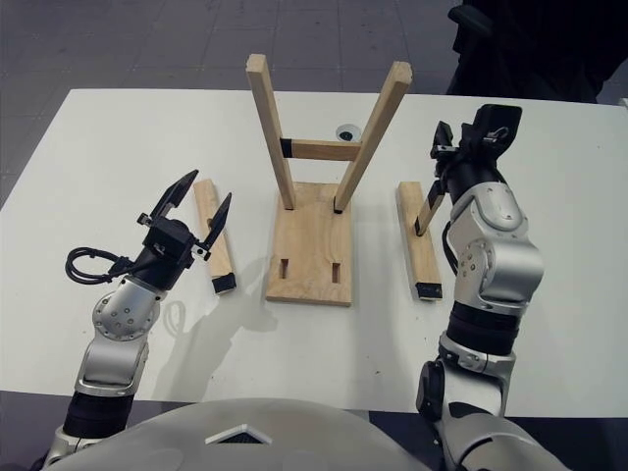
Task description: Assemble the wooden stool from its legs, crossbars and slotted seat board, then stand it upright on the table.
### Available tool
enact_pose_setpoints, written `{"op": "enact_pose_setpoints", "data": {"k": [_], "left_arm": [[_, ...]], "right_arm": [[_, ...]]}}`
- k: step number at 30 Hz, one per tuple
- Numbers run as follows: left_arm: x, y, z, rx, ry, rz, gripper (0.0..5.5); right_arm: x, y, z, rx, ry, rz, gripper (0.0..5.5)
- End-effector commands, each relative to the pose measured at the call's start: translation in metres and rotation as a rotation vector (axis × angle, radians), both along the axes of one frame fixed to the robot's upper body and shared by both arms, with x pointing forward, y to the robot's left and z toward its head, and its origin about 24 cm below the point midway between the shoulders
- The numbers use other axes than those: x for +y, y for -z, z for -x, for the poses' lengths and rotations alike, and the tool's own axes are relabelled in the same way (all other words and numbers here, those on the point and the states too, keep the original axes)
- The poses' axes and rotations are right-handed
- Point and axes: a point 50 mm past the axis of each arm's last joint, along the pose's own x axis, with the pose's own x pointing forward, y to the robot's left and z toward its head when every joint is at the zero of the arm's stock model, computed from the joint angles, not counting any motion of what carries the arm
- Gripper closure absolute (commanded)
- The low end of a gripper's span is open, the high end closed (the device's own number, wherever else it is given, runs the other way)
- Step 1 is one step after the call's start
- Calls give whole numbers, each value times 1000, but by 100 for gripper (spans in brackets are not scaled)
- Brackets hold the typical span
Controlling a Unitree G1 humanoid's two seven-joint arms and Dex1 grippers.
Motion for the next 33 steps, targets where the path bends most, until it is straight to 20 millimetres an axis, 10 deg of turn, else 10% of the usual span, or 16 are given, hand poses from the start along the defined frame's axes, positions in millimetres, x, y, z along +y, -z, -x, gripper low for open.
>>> {"op": "enact_pose_setpoints", "data": {"k": [1, 9, 20, 33], "left_arm": [[0, 1, -1, 10, 1, -10, 290], [1, 1, 0, 9, 1, -9, 290], [2, 1, 3, 16, -3, -12, 290], [12, 1, 5, 27, -44, -25, 290]], "right_arm": [[-15, 31, 8, 164, 61, -11, 368], [-19, 3, 4, 94, 74, -31, 368], [-8, -109, 7, -287, 41, 3, 368], [-38, -21, 112, -62, -11, 244, 368]]}}
